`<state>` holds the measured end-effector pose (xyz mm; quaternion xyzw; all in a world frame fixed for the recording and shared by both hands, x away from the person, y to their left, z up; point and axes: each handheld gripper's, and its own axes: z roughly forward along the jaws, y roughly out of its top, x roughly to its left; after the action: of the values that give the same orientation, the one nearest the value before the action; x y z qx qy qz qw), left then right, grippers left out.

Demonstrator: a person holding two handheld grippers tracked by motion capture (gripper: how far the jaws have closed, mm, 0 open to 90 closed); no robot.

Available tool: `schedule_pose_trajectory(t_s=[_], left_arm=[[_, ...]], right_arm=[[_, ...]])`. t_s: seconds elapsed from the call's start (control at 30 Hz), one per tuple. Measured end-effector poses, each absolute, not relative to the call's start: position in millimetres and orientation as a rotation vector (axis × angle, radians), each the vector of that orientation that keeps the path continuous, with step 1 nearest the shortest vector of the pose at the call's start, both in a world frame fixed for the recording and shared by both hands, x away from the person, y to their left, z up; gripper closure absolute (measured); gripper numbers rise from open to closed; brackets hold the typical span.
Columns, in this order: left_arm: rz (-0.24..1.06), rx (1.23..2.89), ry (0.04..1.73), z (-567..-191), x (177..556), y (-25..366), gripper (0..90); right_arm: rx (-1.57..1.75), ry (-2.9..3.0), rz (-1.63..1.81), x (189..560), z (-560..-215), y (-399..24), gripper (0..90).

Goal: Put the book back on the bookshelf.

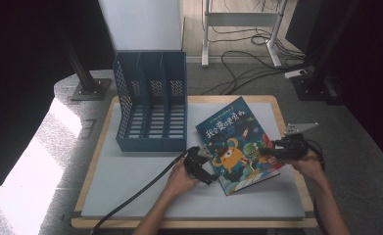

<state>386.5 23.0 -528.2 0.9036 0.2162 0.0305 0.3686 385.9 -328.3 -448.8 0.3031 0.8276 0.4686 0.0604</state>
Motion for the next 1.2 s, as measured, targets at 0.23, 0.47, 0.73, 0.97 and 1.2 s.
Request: schedule_pose_trajectory(t_s=[0.23,0.47,0.73,0.97,1.2], left_arm=[[0.000,2.270,0.575,-528.5,402.2,23.6,0.0],[-0.035,2.232,0.591,-528.0,409.8,23.0,0.0],[-0.053,2.245,0.598,-527.3,411.9,20.7,0.0],[-0.095,2.224,0.615,-525.7,414.4,21.7,0.0],[-0.098,2.215,0.614,-522.4,413.7,22.2,0.0]], right_arm=[[0.878,2.492,1.430,382.0,-447.7,-329.9,56.9],[0.849,2.499,1.432,378.9,-444.7,-330.9,57.1],[0.804,2.517,1.520,375.9,-440.7,-335.1,61.0],[0.874,2.537,1.506,378.7,-443.6,-337.9,61.1],[0.971,2.561,1.495,382.0,-449.3,-342.9,60.8]])
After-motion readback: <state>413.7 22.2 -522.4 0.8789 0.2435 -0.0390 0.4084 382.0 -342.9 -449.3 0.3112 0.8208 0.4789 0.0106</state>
